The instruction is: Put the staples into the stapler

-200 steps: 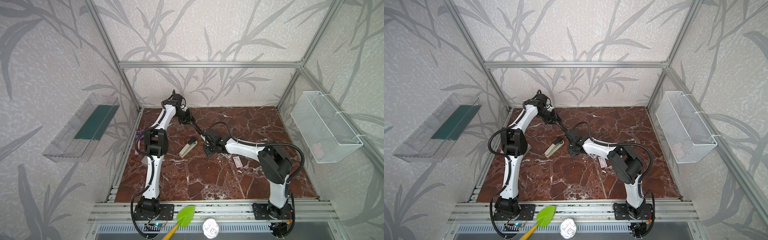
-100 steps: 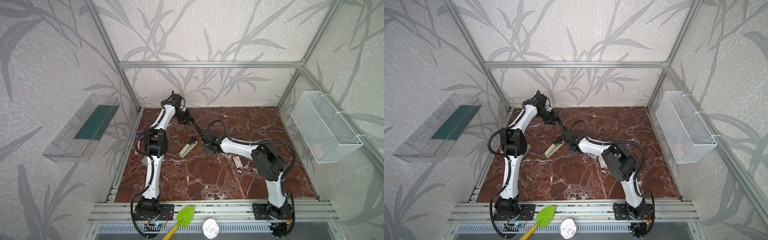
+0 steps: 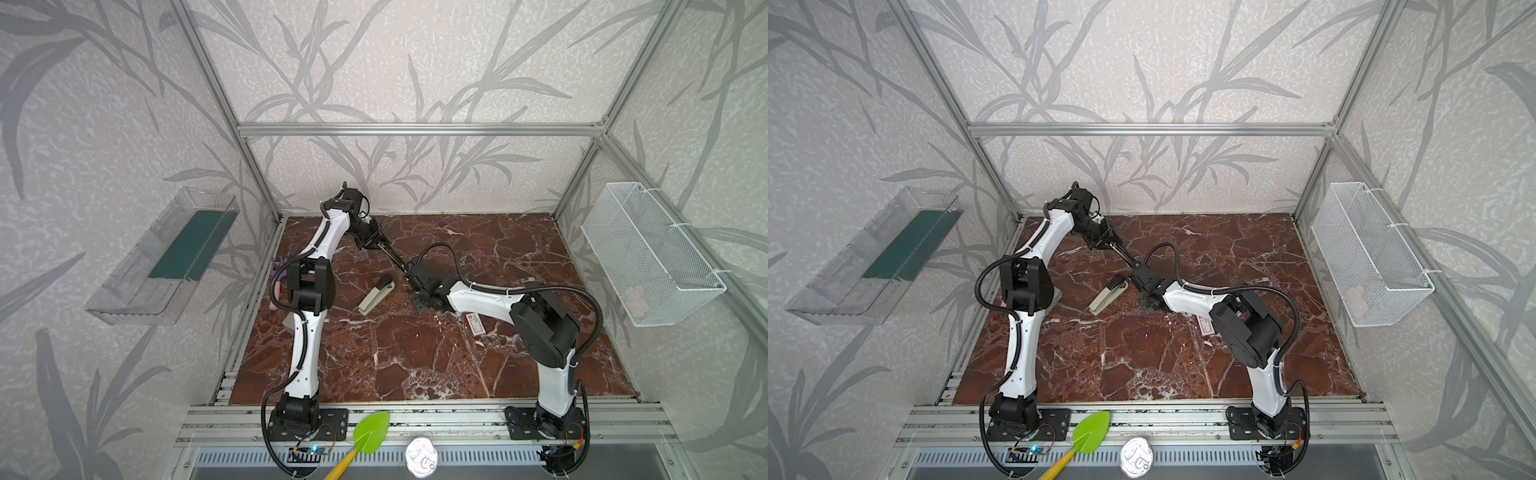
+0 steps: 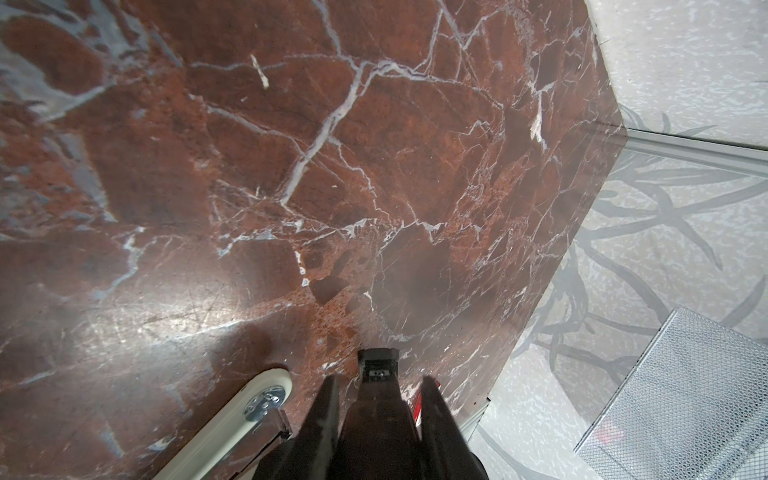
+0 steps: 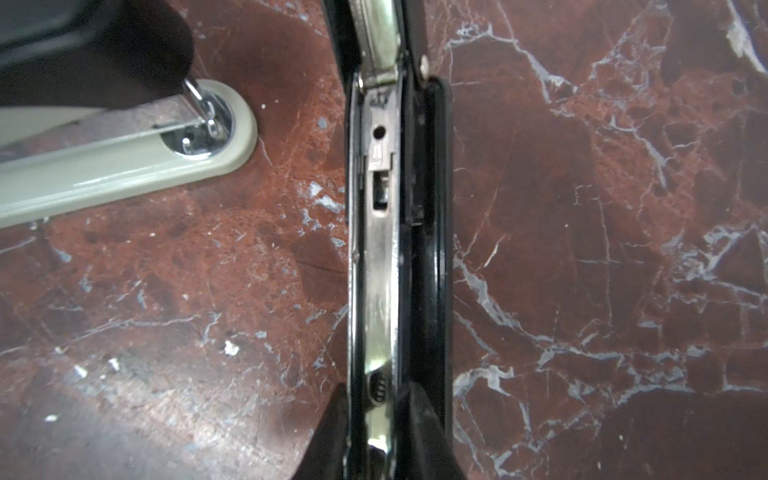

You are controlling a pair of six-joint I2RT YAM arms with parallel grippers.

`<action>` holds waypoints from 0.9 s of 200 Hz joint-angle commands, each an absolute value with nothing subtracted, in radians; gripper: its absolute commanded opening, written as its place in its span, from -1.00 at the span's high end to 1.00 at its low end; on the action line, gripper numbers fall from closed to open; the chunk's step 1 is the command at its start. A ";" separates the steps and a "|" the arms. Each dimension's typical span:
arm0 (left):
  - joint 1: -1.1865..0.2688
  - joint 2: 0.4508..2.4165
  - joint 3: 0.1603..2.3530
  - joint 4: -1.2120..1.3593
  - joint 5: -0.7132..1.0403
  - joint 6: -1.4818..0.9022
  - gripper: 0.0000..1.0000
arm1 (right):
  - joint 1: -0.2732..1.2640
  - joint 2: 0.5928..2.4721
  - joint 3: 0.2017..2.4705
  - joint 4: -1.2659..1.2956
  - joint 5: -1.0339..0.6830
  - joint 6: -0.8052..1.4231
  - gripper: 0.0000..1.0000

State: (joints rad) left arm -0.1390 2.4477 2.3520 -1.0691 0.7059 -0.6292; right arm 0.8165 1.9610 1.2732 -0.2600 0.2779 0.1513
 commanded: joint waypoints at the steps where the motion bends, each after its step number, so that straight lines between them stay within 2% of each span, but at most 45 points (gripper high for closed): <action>1: -0.118 2.451 2.382 -0.992 0.775 -0.629 0.70 | 0.828 1.921 1.203 -0.262 0.170 0.125 0.92; 11: -0.115 2.450 2.381 -0.987 0.783 -0.632 0.61 | 0.828 1.912 1.188 -0.246 0.164 0.116 0.92; 45: -0.114 2.448 2.368 -0.963 0.805 -0.645 0.57 | 0.828 1.896 1.142 -0.183 0.137 0.105 1.00; 62: -0.115 2.445 2.362 -0.949 0.820 -0.653 0.81 | 0.828 1.889 1.121 -0.160 0.133 0.107 1.00; 76: -0.115 2.444 2.361 -0.944 0.813 -0.656 0.65 | 0.828 1.883 1.106 -0.149 0.116 0.108 1.00; 98: -0.112 2.458 2.362 -0.940 0.813 -0.657 0.60 | 0.827 1.864 1.071 -0.118 0.098 0.108 1.00; 180: -0.090 2.537 2.360 -0.908 0.845 -0.675 0.56 | 0.825 1.856 1.037 -0.078 0.080 0.109 1.00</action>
State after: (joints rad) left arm -0.1154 2.5351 2.3512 -1.0389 0.7906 -0.6701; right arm 0.8097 1.8626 1.0626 -0.0135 0.2070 0.1188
